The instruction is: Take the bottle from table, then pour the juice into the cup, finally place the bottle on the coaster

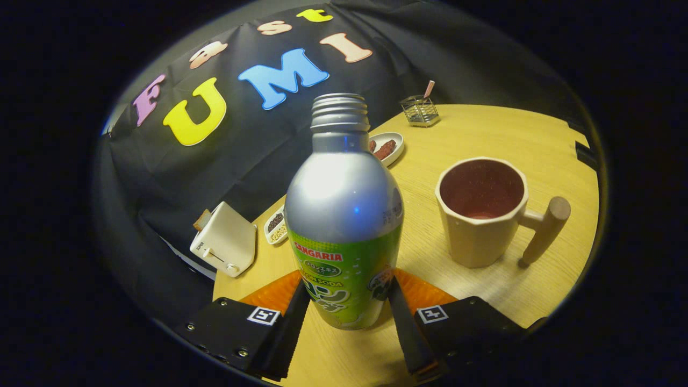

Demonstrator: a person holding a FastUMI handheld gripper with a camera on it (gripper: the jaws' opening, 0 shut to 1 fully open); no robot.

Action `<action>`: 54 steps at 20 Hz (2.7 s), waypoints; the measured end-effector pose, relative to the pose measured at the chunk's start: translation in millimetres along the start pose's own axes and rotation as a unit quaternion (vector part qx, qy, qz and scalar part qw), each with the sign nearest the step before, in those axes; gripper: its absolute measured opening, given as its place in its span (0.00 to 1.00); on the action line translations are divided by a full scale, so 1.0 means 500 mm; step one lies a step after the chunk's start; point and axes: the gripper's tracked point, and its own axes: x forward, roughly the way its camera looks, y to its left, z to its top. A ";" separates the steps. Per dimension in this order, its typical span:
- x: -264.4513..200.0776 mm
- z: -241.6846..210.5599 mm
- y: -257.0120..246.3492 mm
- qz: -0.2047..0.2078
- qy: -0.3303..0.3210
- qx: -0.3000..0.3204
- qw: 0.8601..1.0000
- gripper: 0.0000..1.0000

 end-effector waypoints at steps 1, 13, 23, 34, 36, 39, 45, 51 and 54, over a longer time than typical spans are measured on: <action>0.008 0.007 0.001 -0.004 -0.006 -0.014 1.000 0.78; 0.107 0.077 0.028 -0.030 -0.069 -0.160 0.984 0.78; 0.193 0.092 0.030 -0.028 -0.074 -0.197 0.977 0.78; 0.213 0.073 0.026 -0.029 -0.063 -0.242 0.968 0.80; 0.205 0.073 0.025 -0.032 -0.060 -0.249 0.966 0.84; 0.185 0.076 0.031 -0.021 -0.063 -0.250 0.966 0.85; 0.070 0.116 0.057 0.012 -0.084 -0.246 0.966 0.85; -0.065 0.174 0.121 0.059 -0.124 -0.264 0.955 0.85; -0.124 0.196 0.151 0.085 -0.141 -0.259 0.952 0.85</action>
